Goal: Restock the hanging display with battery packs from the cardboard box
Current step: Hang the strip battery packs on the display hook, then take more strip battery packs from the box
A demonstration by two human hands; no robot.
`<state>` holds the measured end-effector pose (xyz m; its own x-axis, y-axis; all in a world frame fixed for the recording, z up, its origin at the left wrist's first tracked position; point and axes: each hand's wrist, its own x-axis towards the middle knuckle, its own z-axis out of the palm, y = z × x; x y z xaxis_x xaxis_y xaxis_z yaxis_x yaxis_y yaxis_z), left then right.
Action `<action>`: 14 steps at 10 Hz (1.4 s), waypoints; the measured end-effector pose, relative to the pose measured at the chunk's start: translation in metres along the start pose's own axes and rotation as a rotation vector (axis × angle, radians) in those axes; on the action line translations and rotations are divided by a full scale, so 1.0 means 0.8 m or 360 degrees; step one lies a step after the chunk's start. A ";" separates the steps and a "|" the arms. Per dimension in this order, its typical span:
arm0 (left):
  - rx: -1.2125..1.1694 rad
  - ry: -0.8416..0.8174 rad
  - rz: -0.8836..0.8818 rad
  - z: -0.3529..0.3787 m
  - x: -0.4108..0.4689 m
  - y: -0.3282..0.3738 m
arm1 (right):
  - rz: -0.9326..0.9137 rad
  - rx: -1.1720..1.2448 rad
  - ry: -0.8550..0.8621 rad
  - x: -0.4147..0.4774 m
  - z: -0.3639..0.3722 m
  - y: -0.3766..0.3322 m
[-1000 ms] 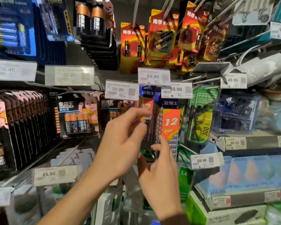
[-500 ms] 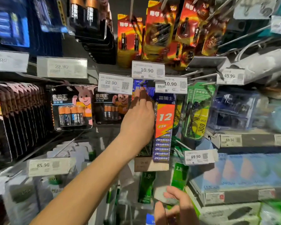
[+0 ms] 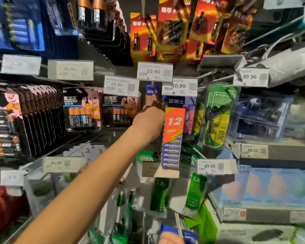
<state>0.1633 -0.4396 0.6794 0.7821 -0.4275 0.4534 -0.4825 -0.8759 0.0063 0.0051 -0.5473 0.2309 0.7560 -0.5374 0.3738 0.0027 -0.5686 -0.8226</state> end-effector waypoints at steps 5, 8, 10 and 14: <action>-0.0570 0.0010 -0.0452 0.101 -0.382 -0.020 | -0.0322 -0.0148 -0.1008 -0.056 -0.046 -0.140; -0.0540 -0.0643 -0.1212 0.190 -0.675 -0.060 | -0.0687 -0.0337 -0.1834 -0.163 0.023 -0.148; -0.0550 -0.0642 -0.1339 0.199 -0.720 -0.120 | -0.0659 -0.0434 -0.1990 -0.230 0.041 -0.170; -0.1128 -0.0800 -0.1443 0.276 -0.806 -0.387 | -0.0165 -0.0428 -0.2106 -0.409 0.265 -0.277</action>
<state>-0.1045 0.0576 0.1883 0.9313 0.0903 -0.3529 0.3229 -0.6530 0.6851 -0.1041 -0.1136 0.2000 0.8184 0.4258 -0.3860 0.0858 -0.7546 -0.6505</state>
